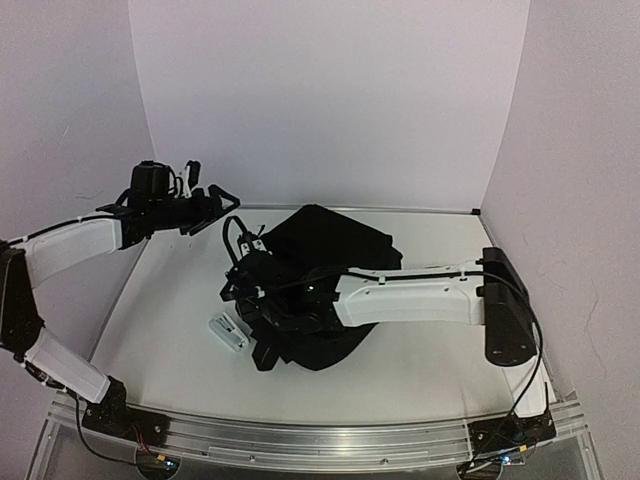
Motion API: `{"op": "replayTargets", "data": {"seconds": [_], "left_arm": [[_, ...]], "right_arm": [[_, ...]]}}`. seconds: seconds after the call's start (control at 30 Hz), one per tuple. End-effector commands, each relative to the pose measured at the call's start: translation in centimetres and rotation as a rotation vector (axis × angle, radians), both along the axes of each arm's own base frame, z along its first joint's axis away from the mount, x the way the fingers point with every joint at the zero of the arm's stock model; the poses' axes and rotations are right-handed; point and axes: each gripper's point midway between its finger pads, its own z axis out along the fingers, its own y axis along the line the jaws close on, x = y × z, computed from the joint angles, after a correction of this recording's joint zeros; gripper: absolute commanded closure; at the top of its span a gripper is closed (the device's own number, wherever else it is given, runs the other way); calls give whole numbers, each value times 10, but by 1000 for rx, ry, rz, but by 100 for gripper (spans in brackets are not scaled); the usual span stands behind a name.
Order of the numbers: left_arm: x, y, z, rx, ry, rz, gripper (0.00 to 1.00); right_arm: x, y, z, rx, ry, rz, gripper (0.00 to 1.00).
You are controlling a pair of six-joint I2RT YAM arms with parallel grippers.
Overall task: Pack the student bag
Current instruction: Zip the student bag at the center of the board, then unzip the student bag at the center of the board.
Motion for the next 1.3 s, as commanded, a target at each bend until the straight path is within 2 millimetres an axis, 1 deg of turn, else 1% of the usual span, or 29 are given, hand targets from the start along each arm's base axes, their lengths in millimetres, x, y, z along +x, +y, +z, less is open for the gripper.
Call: {"op": "replayTargets", "data": {"seconds": [0.0,0.07,0.1,0.13,0.17,0.2,0.23,0.3,0.33,0.4,0.43,0.47,0.57,0.6,0.67,0.7,0.77,0.8,0.87,0.93,0.97,1.0,1.07,1.1,1.2,1.23,1.27], "left_arm": [[-34,48,-13,73,72,219,12],[-52,55,-16,32,92,249,10],[-59,56,-21,12,110,252,10],[-67,56,-24,-11,125,245,10],[-73,54,-27,-35,146,238,9],[-79,52,-30,-56,165,222,9],[-84,47,-36,-76,198,201,9],[-93,38,-45,-109,251,161,9],[-99,30,-49,-122,277,131,9],[-109,13,-59,-134,329,79,9],[-113,7,-63,-129,348,59,8],[-119,-1,-68,-117,363,30,8],[-128,-14,-84,-89,407,-13,6],[-131,-19,-88,-94,422,-30,6],[-134,-26,-96,-103,454,-45,5],[-135,-29,-102,-101,473,-46,5],[-136,-32,-111,-88,503,-34,5],[-137,-33,-115,-81,514,-25,6],[-137,-34,-119,-79,524,-17,8],[-137,-36,-121,-85,534,-19,14],[-137,-38,-121,-87,537,-22,19],[-137,-39,-122,-86,541,-24,24],[-136,-40,-123,-82,543,-23,32],[-135,-39,-126,-76,543,-18,36],[-132,-35,-134,-41,542,3,53],[-131,-35,-135,-33,541,8,61],[-129,-35,-135,-27,536,7,65]], "right_arm": [[27,39,54,232,-39,-26,90],[36,48,60,256,-42,-10,80],[38,50,67,261,-53,1,73],[39,50,74,262,-68,5,65],[40,48,81,253,-88,8,53],[41,43,87,241,-106,1,43],[42,35,95,227,-125,-13,36],[48,13,102,192,-155,-67,21],[51,-1,104,172,-160,-96,16],[66,-35,101,138,-146,-158,7],[77,-52,99,133,-130,-187,4],[89,-72,89,112,-108,-219,2],[115,-119,68,70,-53,-269,2],[126,-136,63,58,-37,-288,2],[147,-168,44,32,20,-315,2],[157,-185,36,17,46,-339,2],[172,-211,25,-13,80,-378,2],[179,-223,21,-23,93,-389,2],[190,-239,11,-29,127,-391,2],[204,-258,0,-18,169,-404,2],[210,-267,-5,-15,186,-414,2],[214,-273,-11,-13,204,-417,3],[218,-278,-21,-2,238,-407,13],[218,-277,-25,6,256,-396,19],[211,-270,-36,29,309,-353,32],[208,-268,-39,34,324,-342,37],[205,-268,-43,36,338,-340,42]]}}
